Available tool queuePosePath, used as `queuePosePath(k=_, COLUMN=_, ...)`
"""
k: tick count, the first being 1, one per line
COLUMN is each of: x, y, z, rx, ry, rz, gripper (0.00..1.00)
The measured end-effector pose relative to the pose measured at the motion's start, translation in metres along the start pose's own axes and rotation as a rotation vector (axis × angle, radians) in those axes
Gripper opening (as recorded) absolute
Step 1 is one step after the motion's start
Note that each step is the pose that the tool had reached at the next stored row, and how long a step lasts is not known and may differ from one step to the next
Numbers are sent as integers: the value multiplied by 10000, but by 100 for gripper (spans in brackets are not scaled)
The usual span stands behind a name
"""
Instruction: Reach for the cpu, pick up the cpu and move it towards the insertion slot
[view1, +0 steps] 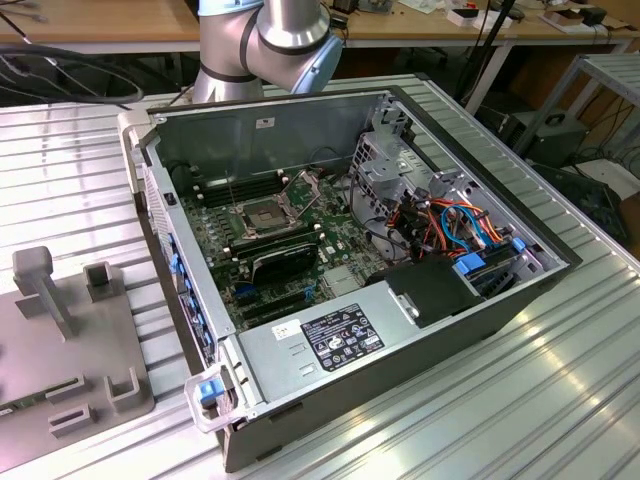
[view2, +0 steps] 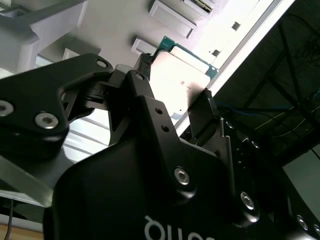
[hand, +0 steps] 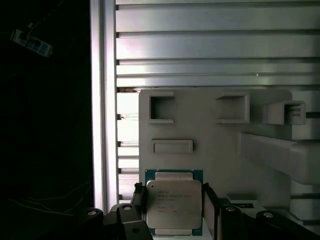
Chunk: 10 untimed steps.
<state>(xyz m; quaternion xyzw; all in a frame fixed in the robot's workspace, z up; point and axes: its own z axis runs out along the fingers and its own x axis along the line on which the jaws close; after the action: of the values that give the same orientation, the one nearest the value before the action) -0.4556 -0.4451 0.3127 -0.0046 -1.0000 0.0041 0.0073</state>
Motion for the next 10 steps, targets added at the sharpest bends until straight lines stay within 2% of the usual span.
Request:
queuePosePath(k=7, x=2, y=-1, z=-92, rx=0, ry=0, rz=0, gripper=55)
queuePosePath(k=10, x=2, y=-1, z=-107, rx=-1, ry=-2, rz=0, gripper=55)
